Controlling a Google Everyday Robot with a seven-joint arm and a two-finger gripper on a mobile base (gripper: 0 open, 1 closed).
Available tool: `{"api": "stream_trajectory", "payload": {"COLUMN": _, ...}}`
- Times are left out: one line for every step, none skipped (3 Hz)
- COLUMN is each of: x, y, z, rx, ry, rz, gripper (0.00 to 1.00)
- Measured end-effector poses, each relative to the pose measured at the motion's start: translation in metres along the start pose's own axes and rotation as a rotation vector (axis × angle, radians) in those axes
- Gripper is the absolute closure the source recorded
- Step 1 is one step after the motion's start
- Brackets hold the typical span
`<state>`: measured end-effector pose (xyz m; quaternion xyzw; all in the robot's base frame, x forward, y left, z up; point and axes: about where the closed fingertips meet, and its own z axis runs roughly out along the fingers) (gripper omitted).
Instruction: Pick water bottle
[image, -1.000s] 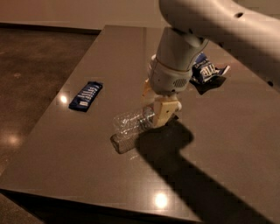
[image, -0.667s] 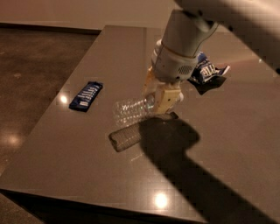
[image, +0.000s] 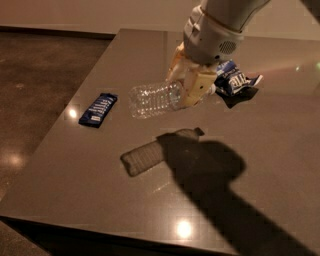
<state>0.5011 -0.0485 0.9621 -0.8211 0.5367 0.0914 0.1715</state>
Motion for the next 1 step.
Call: {"api": "stream_trajectory", "payload": {"x": -0.0023, "y": -0.0061, "z": -0.0011, "rx": 0.023, "ry": -0.004, "rz": -0.003, "gripper": 1.0}}
